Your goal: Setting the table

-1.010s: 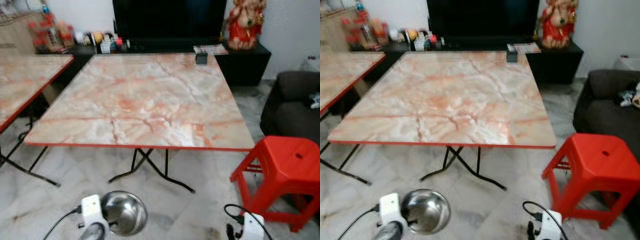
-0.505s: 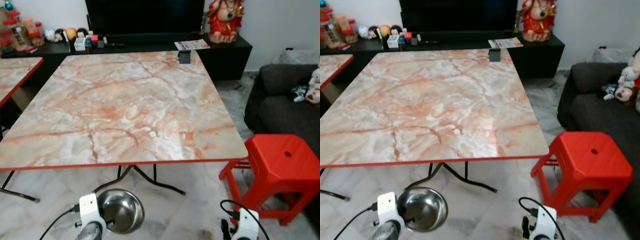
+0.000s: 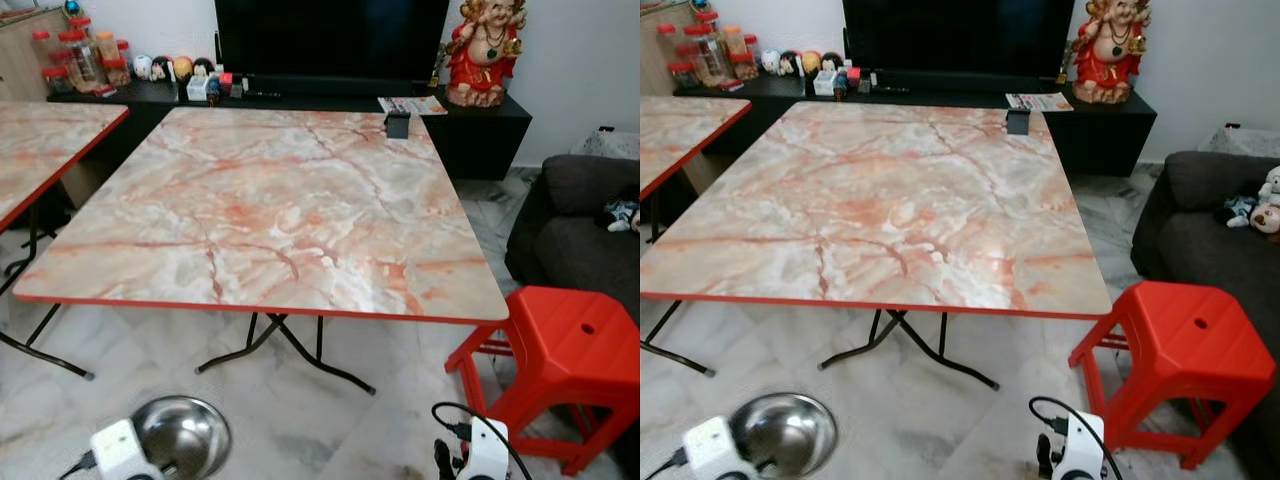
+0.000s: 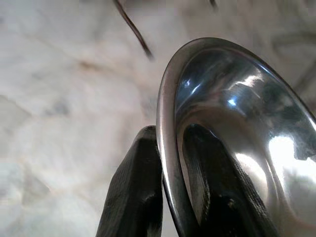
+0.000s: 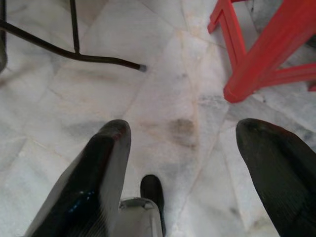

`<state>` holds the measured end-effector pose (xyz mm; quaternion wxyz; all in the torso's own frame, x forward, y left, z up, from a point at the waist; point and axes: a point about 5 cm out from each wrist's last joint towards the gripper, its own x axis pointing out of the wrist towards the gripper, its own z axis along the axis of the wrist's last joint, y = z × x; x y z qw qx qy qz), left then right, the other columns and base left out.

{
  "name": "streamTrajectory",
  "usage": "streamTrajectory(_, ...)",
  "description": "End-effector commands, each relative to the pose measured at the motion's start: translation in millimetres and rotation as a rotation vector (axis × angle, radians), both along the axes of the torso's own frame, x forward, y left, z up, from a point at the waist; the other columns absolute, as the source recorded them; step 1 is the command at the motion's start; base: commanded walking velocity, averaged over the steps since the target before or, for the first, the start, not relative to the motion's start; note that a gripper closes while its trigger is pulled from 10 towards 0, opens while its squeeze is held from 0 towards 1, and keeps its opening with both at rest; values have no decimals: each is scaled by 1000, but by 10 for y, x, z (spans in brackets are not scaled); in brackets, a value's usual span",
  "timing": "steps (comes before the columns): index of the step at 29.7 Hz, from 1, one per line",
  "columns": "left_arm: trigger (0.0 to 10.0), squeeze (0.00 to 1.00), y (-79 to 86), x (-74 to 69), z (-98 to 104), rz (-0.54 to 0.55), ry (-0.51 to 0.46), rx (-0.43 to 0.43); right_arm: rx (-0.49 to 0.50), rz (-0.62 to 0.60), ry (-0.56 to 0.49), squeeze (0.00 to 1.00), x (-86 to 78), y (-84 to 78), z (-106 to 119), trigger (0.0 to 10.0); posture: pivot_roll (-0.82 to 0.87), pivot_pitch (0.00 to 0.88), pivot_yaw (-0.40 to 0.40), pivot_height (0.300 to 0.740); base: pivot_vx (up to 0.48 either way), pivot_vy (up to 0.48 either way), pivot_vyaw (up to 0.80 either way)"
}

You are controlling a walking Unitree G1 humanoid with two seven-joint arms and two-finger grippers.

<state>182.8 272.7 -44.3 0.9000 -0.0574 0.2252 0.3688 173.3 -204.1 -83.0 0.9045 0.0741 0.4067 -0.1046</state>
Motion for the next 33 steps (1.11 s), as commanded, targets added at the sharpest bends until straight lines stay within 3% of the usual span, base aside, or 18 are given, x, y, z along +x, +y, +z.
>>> streamTrajectory(1, 10000, 0, 113, 45, 117, 49, -60, 59, -6, 16, -5, 0, 44, -15, 21, 10000, 7, 0, -63, 740, 0, 0, 0)
streamTrajectory(3, 10000, 0, 113, 45, 117, 49, -60, 59, -6, 16, -5, 0, 44, -15, 21, 10000, 7, 0, -63, 740, 0, 0, 0)
streamTrajectory(4, 10000, 0, 200, 55, 197, 96, -96, 100, -6, 20, -5, 0, 52, -11, 24, 10000, 7, 0, -63, 740, 0, 0, 0)
streamTrajectory(7, 10000, 0, 654, 200, 811, 295, -286, 369, -1, 50, -3, 0, 79, 36, 27, 10000, 55, 0, -90, 740, 0, 0, 0)
streamTrajectory(8, 10000, 0, 654, 200, 811, 295, -286, 369, -1, 50, -3, 0, 79, 36, 27, 10000, 55, 0, -90, 740, 0, 0, 0)
streamTrajectory(9, 10000, 0, 764, 278, 1108, 338, -366, 479, 1, 59, -2, 0, 87, 58, 26, 10000, 60, 0, -90, 740, 0, 0, 0)
streamTrajectory(14, 10000, 0, 817, 391, 1538, 372, -466, 634, 5, 64, -3, 0, 104, 78, 30, 10000, 65, 0, -88, 740, 0, 0, 0)
streamTrajectory(17, 10000, 0, 765, 529, 1892, 368, -584, 697, 10, 66, -6, 0, 122, 96, 36, 10000, 66, 0, -88, 740, 0, 0, 0)
streamTrajectory(19, 10000, 0, 690, 648, 2020, 314, -655, 670, 11, 66, -7, 0, 125, 99, 37, 10000, 66, 0, -88, 740, 0, 0, 0)
streamTrajectory(20, 10000, 0, 530, 836, 2181, 198, -742, 618, 11, 66, -7, 0, 126, 100, 37, 10000, 64, 0, -88, 740, 0, 0, 0)
streamTrajectory(23, 10000, 0, 382, 980, 2297, 95, -798, 575, 11, 64, -7, 0, 125, 100, 37, 10000, 64, 0, -88, 740, 0, 0, 0)
streamTrajectory(24, 10000, 0, 79, 1247, 2422, -120, -862, 453, 11, 55, -7, 0, 123, 99, 36, 10000, 51, 0, -75, 740, 0, 0, 0)
streamTrajectory(25, 10000, 0, 79, 1247, 2422, -120, -862, 453, 11, 55, -7, 0, 123, 99, 36, 10000, 51, 0, -75, 740, 0, 0, 0)
streamTrajectory(27, 10000, 0, -422, 1528, 2536, -413, -928, 226, 15, 30, -11, 0, 115, 94, 34, 10000, 32, 0, -57, 740, 0, 0, 0)
streamTrajectory(28, 10000, 0, -422, 1528, 2536, -413, -928, 226, 15, 30, -11, 0, 115, 94, 34, 10000, 32, 0, -57, 740, 0, 0, 0)
streamTrajectory(33, 10000, 0, -921, 1768, 2453, -648, -895, -42, 20, -15, -11, 0, 77, 70, 21, 10000, -8, 0, -26, 740, 0, 0, 0)
